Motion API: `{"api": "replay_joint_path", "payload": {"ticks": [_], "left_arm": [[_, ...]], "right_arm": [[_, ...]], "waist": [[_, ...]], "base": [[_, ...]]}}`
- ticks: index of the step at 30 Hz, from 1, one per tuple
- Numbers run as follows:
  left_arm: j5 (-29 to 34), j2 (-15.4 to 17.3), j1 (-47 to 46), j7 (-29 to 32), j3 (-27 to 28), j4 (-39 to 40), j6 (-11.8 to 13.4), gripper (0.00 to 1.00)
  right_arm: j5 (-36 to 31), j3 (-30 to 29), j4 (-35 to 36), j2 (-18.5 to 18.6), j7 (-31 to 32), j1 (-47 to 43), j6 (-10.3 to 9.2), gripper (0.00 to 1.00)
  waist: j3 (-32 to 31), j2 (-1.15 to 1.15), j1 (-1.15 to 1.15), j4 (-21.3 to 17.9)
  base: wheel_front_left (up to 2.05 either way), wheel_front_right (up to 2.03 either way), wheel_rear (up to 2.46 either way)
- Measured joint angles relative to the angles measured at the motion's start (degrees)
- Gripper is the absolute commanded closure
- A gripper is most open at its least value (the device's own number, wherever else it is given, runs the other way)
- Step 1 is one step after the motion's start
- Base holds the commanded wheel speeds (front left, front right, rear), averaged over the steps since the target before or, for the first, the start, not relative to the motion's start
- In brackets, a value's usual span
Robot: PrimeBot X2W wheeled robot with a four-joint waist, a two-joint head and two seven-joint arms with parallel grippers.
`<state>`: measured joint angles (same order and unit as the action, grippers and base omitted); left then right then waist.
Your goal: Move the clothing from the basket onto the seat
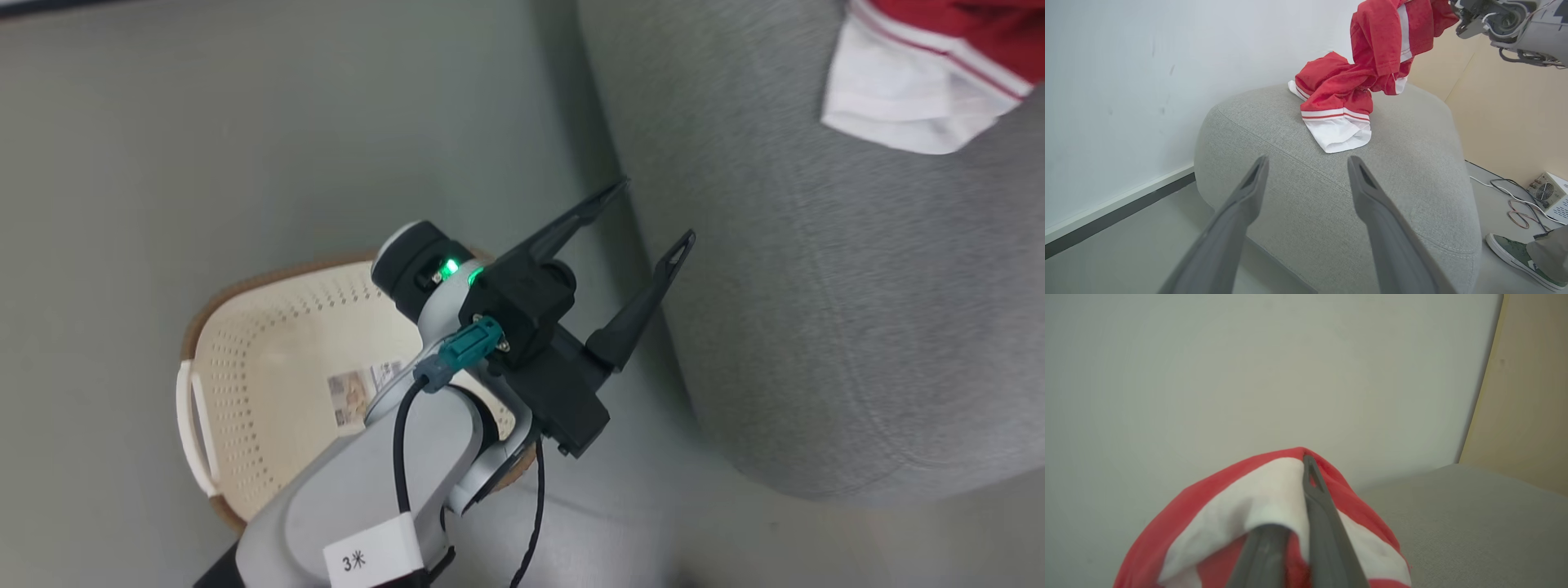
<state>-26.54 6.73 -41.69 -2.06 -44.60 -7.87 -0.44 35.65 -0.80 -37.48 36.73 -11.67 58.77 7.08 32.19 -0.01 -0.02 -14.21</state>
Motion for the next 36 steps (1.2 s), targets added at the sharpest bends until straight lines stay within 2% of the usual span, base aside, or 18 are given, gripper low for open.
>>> {"api": "replay_joint_path", "payload": {"ticks": [6,10,14,15,16,29,33,36], "left_arm": [[1.27,-0.01,-2.66,0.0,0.54,0.04,-0.07,0.0],[1.35,0.65,-3.02,-0.43,1.47,-0.89,-0.08,0.0],[1.36,0.85,-3.06,-1.25,1.75,-2.03,-0.12,0.0],[1.36,0.92,-3.07,-1.38,1.86,-2.24,-0.12,0.0],[1.36,0.99,-3.08,-1.66,1.93,-2.41,-0.13,0.0],[1.26,1.21,-3.04,-4.34,2.3,-6.59,-1.15,0.0],[0.88,1.7,-2.31,-5.73,2.98,-8.61,-1.62,0.0],[0.34,2.25,-1.19,-6.67,3.35,-9.88,-1.65,0.0]], "right_arm": [[-2.64,2.18,-4.16,0.13,-0.02,3.83,-0.02,1.0],[-4.2,5.98,-10.26,-2.8,2.23,4.95,-0.02,1.0],[-6.56,8.81,-14.59,-3.72,3.56,4.75,-0.02,0.6],[-7.13,9.15,-15.45,-3.69,3.71,4.83,-0.02,0.22],[-7.14,9.29,-16.51,-3.67,4.09,5.06,-0.02,0.0],[-7.98,12.68,-24.77,-3.87,5.39,7.61,0.02,0.0],[-7.93,16.89,-25.65,-5.88,7.78,6.16,0.07,0.0],[-7.81,19.8,-25.6,-6.06,9.46,4.38,0.07,0.0]], "waist": [[3.79,0.0,0.01,2.1],[6.12,0.01,0.0,3.73],[7.33,0.01,0.0,4.99],[7.45,0.0,0.01,5.15],[7.45,0.0,0.01,5.21],[3.99,0.01,0.02,3.58],[1.3,0.01,0.02,2.84],[-0.62,0.01,0.02,2.38]], "base": [[0.0,0.0,0.0],[0.0,0.0,0.0],[0.0,0.0,0.0],[0.0,0.0,0.0],[0.0,0.0,0.0],[0.0,0.0,0.0],[0.0,0.0,0.0],[0.0,0.0,0.0]]}}
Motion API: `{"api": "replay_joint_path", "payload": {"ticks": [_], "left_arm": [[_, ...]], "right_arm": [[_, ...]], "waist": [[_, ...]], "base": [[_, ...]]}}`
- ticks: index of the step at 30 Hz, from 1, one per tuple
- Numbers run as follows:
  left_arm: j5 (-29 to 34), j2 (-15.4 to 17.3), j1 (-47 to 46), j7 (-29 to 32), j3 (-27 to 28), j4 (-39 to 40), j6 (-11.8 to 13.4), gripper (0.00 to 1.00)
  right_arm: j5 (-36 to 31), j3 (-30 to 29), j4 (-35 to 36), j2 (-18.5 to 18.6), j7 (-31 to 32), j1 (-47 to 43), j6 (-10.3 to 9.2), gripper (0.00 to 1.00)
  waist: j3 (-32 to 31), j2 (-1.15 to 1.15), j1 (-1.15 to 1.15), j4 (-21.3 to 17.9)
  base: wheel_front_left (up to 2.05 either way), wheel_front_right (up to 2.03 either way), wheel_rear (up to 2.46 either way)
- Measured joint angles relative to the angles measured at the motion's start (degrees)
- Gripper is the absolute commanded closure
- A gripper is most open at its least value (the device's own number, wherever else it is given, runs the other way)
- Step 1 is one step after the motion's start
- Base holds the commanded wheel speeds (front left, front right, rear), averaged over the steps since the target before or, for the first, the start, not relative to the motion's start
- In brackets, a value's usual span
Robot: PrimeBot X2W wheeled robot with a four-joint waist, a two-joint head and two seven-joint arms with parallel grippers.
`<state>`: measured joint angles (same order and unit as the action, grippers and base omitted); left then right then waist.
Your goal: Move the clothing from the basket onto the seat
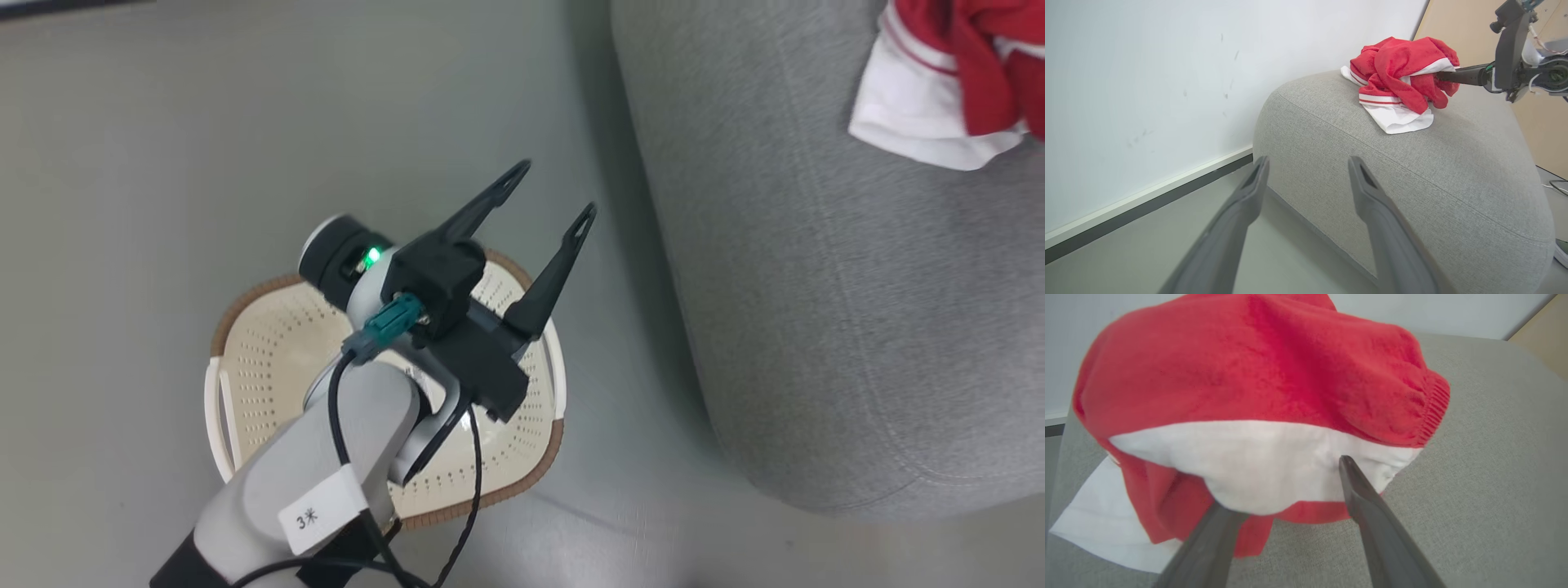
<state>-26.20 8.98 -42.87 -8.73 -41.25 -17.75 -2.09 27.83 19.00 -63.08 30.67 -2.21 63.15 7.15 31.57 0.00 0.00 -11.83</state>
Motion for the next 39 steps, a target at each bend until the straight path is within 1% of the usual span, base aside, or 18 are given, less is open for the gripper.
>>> {"api": "replay_joint_path", "payload": {"ticks": [5,10,15,21,25,29,32,35,39], "left_arm": [[-1.57,0.14,2.65,-1.38,0.4,-1.52,0.0,0.0],[-2.4,0.23,4.88,-2.5,0.78,-2.57,0.0,0.0],[-3.0,0.24,7.21,-3.47,1.74,-2.99,0.07,0.0],[-5.14,0.1,10.04,-4.08,3.11,-3.57,0.59,0.0],[-6.0,0.04,12.3,-4.57,4.16,-3.92,1.14,0.0],[-6.54,0.35,15.26,-5.02,5.55,-4.19,1.85,0.0],[-7.16,0.99,17.69,-5.09,6.62,-3.94,2.82,0.0],[-8.45,1.75,19.78,-5.17,7.72,-3.26,3.69,0.0],[-8.69,2.65,22.31,-5.26,9.13,-2.2,4.74,0.0]], "right_arm": [[0.96,3.75,1.08,0.11,1.54,-2.74,0.0,0.0],[2.03,7.04,3.76,1.2,1.33,-6.86,0.0,0.0],[4.13,9.32,7.88,2.96,-1.55,-10.26,0.0,0.0],[7.01,9.73,14.16,3.83,-7.38,-15.74,0.0,0.0],[9.39,9.68,17.72,3.65,-10.55,-21.35,0.0,0.0],[10.72,9.89,21.14,2.97,-11.07,-26.9,0.0,0.0],[11.66,9.5,24.58,2.57,-11.55,-30.17,0.0,0.0],[12.02,8.7,27.76,2.2,-12.0,-33.66,0.0,0.0],[12.16,7.99,32.61,1.57,-12.03,-37.58,-0.18,0.0]], "waist": [[-3.54,0.01,0.0,-0.79],[-7.36,0.01,0.01,-1.45],[-11.33,0.02,0.01,-1.72],[-16.11,0.02,0.01,-1.33],[-19.25,0.02,0.01,-0.51],[-22.28,0.02,0.02,0.78],[-24.4,0.02,0.02,2.01],[-26.17,0.01,0.02,3.52],[-28.13,0.01,0.01,5.68]], "base": [[0.0,0.0,0.0],[0.0,0.0,0.0],[0.0,0.0,0.0],[0.0,0.0,0.0],[0.0,0.0,0.0],[0.0,0.0,0.0],[0.0,0.0,0.0],[0.0,0.0,0.0],[0.0,0.0,0.0]]}}
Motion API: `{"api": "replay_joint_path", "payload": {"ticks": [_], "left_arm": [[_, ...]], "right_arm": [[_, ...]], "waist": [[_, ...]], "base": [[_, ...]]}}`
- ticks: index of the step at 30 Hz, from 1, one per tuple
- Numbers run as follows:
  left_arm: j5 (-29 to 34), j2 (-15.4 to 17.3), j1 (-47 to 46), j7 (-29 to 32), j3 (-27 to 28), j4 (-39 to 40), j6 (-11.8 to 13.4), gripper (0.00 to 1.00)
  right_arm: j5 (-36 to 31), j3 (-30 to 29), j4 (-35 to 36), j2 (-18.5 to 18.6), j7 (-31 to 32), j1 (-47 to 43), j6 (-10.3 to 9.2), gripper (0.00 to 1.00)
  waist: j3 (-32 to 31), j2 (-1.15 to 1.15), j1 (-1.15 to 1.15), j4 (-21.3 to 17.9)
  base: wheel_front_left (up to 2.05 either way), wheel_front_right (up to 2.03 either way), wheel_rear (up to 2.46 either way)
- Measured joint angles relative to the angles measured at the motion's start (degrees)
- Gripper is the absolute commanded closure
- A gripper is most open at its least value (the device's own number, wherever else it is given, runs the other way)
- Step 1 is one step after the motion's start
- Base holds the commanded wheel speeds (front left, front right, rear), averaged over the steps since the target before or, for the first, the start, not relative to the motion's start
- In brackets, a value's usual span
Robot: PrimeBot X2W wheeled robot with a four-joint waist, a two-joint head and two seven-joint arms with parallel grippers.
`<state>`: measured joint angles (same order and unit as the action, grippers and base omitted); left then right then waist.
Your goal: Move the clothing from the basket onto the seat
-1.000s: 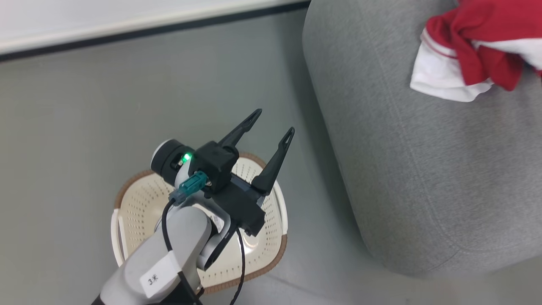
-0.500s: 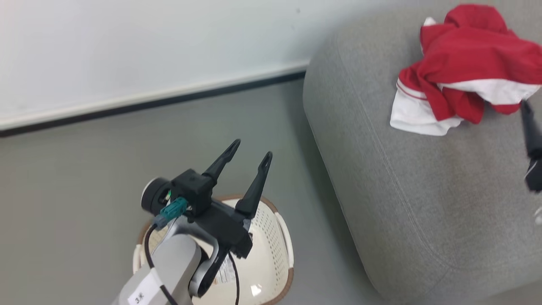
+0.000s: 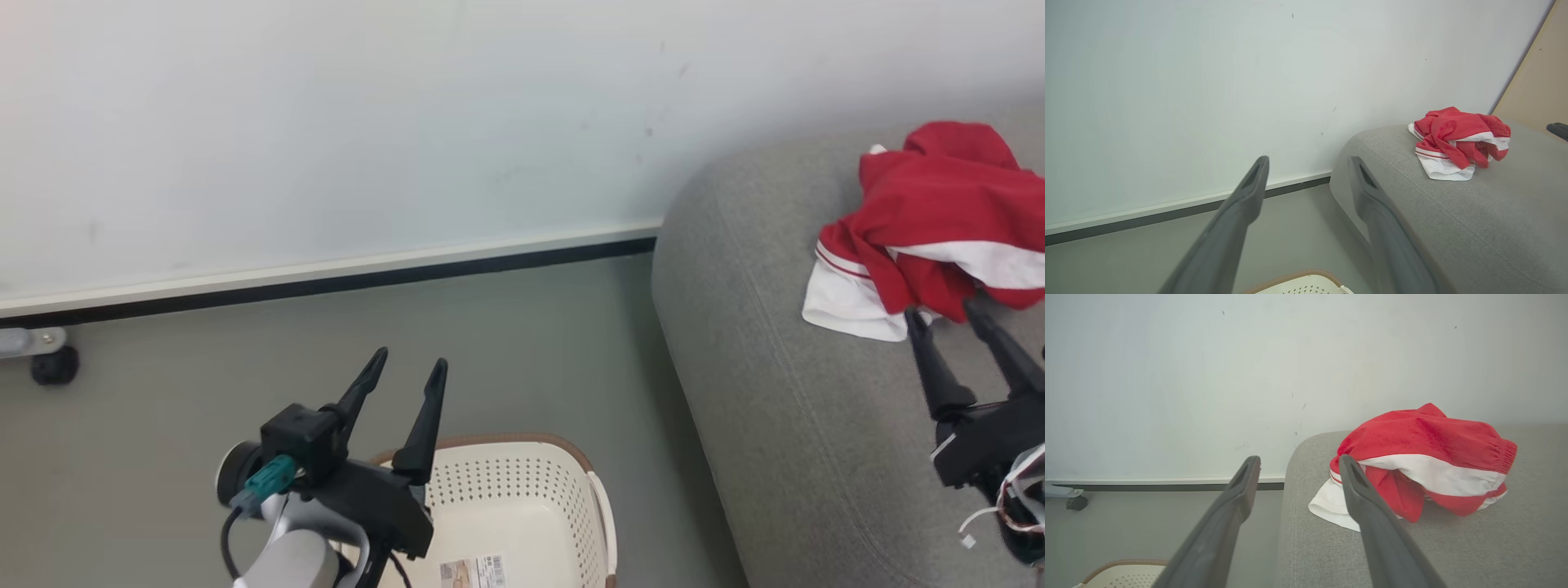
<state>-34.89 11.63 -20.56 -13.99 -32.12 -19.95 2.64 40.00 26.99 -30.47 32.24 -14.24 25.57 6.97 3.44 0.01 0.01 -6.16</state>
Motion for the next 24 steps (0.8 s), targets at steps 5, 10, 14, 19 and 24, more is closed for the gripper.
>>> {"api": "replay_joint_path", "payload": {"ticks": [5,10,14,19,24], "left_arm": [[-0.65,1.15,2.88,-0.24,2.04,1.44,1.12,0.0],[-0.88,1.86,5.83,-0.26,4.19,3.31,2.13,0.0],[-1.89,2.02,8.71,-0.3,7.22,4.43,2.97,0.0],[-3.43,2.05,11.11,-0.31,8.71,5.72,3.18,0.0],[-3.43,2.19,12.23,-0.31,10.16,6.93,3.41,0.0]], "right_arm": [[-0.01,-1.12,6.49,-0.76,-0.04,-4.74,-2.03,0.0],[-0.03,-2.99,13.17,-2.04,-0.04,-10.01,-4.22,0.0],[-0.23,-3.91,17.41,-4.01,-0.04,-12.83,-5.45,0.0],[-0.97,-5.21,20.49,-5.04,-0.05,-14.95,-6.84,0.0],[-3.41,-5.27,23.08,-6.34,-0.05,-17.62,-8.36,0.0]], "waist": [[-2.01,0.0,0.0,2.39],[-3.21,0.0,0.0,4.45],[-3.59,-0.01,-0.01,5.61],[-3.54,-0.01,-0.01,6.05],[-3.29,-0.01,-0.01,6.42]], "base": [[0.0,0.0,0.0],[0.0,0.0,0.0],[0.0,0.0,0.0],[0.0,0.0,0.0],[0.0,0.0,0.0]]}}
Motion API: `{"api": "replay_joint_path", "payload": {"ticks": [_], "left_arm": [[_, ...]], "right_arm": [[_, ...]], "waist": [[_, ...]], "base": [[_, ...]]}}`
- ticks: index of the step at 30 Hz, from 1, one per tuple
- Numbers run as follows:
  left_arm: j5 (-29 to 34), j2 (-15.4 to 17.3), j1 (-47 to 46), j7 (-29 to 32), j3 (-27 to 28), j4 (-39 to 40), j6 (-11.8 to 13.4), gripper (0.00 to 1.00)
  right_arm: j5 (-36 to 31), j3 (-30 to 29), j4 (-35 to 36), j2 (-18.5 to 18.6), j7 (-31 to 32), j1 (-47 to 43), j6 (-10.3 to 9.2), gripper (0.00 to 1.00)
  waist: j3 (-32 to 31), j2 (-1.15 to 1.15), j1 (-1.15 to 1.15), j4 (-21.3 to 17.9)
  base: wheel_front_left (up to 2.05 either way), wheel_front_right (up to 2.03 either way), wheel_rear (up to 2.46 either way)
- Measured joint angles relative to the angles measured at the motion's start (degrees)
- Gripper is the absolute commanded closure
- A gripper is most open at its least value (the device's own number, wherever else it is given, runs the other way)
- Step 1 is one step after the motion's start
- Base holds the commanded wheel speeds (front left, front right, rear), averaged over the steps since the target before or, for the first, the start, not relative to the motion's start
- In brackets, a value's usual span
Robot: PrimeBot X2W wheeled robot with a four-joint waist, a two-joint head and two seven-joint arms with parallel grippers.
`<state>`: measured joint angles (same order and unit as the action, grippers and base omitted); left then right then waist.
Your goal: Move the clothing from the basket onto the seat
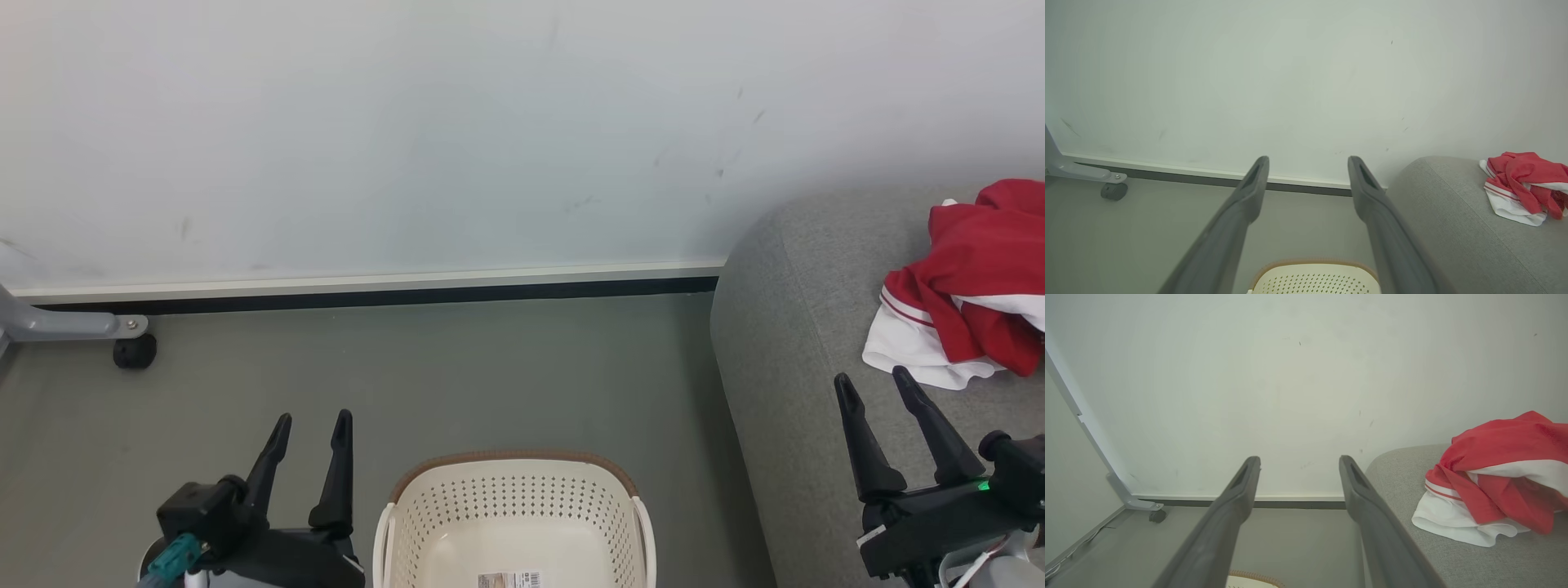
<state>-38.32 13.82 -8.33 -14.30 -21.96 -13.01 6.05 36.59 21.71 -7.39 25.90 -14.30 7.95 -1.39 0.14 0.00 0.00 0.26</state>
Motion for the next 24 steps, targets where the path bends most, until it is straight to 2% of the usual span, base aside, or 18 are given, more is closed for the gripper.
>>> {"api": "replay_joint_path", "payload": {"ticks": [6,24], "left_arm": [[2.07,0.04,1.65,0.0,1.74,0.96,0.49,0.0],[7.17,-0.89,2.96,0.0,5.16,2.08,1.01,0.0]], "right_arm": [[-2.23,-0.48,2.63,-0.55,0.0,-0.65,-0.96,0.0],[-5.41,-1.8,5.39,-2.02,-0.24,-2.21,-0.94,0.0]], "waist": [[0.29,0.0,0.0,0.32],[0.83,0.0,0.0,0.85]], "base": [[0.0,0.0,0.0],[0.0,0.0,0.0]]}}
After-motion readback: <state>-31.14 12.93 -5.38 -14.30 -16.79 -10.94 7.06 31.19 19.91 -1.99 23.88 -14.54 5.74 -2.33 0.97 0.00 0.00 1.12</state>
